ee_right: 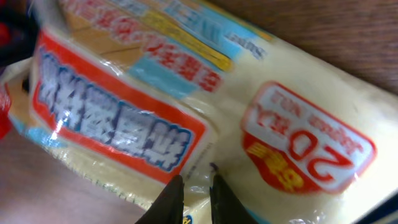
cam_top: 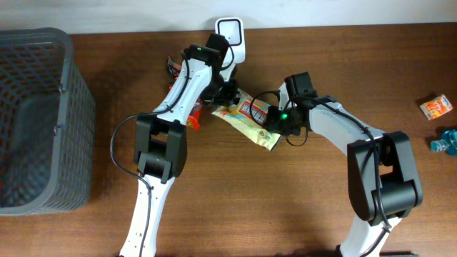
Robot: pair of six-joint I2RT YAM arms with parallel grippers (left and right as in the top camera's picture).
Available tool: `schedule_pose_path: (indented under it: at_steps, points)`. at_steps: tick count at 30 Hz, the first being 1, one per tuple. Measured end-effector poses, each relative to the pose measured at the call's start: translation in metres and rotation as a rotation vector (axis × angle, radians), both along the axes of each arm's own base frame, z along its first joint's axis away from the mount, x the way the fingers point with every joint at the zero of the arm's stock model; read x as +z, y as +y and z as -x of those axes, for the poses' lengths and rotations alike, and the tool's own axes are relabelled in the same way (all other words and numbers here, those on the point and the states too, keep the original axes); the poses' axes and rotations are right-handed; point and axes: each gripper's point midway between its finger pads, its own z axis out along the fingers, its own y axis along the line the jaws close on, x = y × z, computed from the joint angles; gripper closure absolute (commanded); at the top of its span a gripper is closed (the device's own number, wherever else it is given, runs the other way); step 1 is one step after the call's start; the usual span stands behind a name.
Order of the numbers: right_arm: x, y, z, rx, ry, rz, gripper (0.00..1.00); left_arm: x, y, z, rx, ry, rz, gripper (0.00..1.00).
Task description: Scan the item barcode
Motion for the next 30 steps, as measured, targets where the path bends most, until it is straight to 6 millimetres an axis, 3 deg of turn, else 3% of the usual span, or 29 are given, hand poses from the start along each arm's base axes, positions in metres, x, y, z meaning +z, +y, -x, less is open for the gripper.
schedule_pose_path:
  at_steps: [4,6,8,9,13,14,16,20,25,28,30]
  points:
    - [-0.002,-0.015,-0.006,-0.043,-0.009,0.048,0.84,-0.007,0.068,0.002,0.182,-0.001,-0.339,1.0]
    - [-0.002,-0.022,-0.005,-0.043,0.001,0.069,0.84,-0.003,0.081,0.006,0.218,0.009,-0.402,1.0]
    - [0.003,-0.032,-0.005,-0.024,0.022,0.124,0.84,0.018,0.088,0.002,0.252,-0.015,-0.435,1.0]
    - [0.007,-0.031,-0.008,-0.001,0.017,0.129,0.84,0.03,0.085,-0.003,0.262,-0.041,-0.416,1.0]
    - [0.027,-0.022,-0.023,0.04,-0.028,0.076,0.92,0.085,0.035,-0.012,0.178,-0.095,-0.113,1.0]
    - [0.035,-0.018,-0.02,0.052,-0.005,0.022,0.91,0.103,0.018,-0.007,0.143,-0.093,-0.011,1.0]
    - [0.042,-0.027,-0.006,0.067,0.072,-0.014,0.91,0.11,-0.004,-0.001,0.074,-0.085,0.082,1.0]
    - [0.046,-0.063,-0.003,0.028,0.104,-0.042,0.91,0.074,-0.051,0.021,-0.094,-0.036,0.166,1.0]
    - [0.025,-0.048,-0.01,0.051,0.035,-0.059,0.92,0.023,-0.092,0.043,-0.195,-0.018,0.21,1.0]
    - [0.002,-0.049,0.0,0.003,0.079,-0.042,0.96,0.006,-0.084,0.045,-0.143,-0.014,0.159,1.0]
    - [-0.005,-0.06,-0.004,-0.03,0.068,0.021,0.96,0.005,-0.059,0.044,-0.053,-0.016,0.027,1.0]
